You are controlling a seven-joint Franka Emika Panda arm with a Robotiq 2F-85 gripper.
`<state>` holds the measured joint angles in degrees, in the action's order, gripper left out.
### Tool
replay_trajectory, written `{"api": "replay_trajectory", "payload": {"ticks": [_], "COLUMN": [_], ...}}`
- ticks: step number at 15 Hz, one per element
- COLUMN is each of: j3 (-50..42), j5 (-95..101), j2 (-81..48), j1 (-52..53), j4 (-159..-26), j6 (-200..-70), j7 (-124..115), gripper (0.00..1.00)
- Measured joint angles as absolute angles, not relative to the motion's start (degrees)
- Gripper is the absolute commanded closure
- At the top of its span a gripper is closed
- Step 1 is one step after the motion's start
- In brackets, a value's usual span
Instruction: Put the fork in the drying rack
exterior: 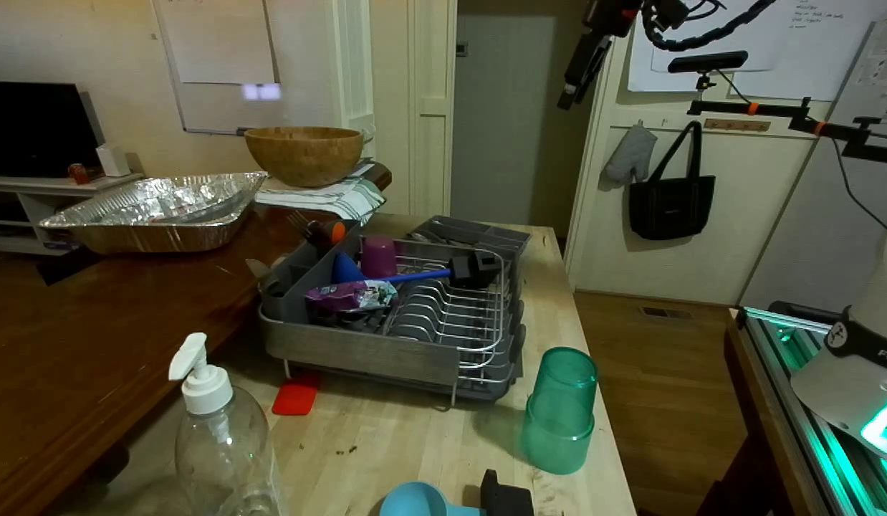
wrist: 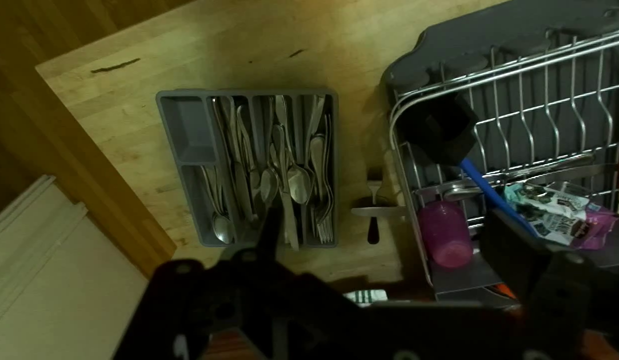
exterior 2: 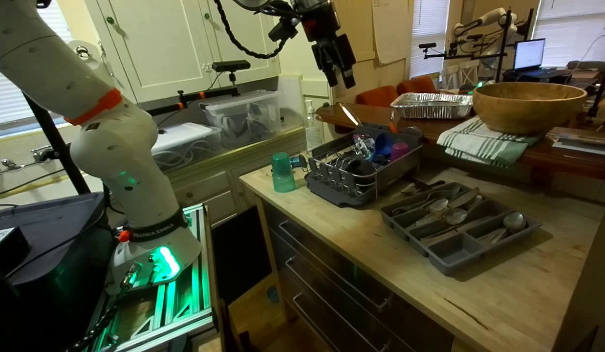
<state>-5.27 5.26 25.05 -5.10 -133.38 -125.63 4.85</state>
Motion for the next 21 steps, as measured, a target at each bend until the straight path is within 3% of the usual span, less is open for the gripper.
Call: {"api": "replay_trajectory", "payload": {"ticks": [13,21], "j3": [-10.5,-10.2], "j5": [7.6,7.6], "j2": [-1.3,-0.2], "j1": [-10.5,-10.3], "j4": [-120.5,-120.4], "j6": [-134.9,-134.9], "j7": [4.5,4.6], "gripper": [0.0,0.0]}}
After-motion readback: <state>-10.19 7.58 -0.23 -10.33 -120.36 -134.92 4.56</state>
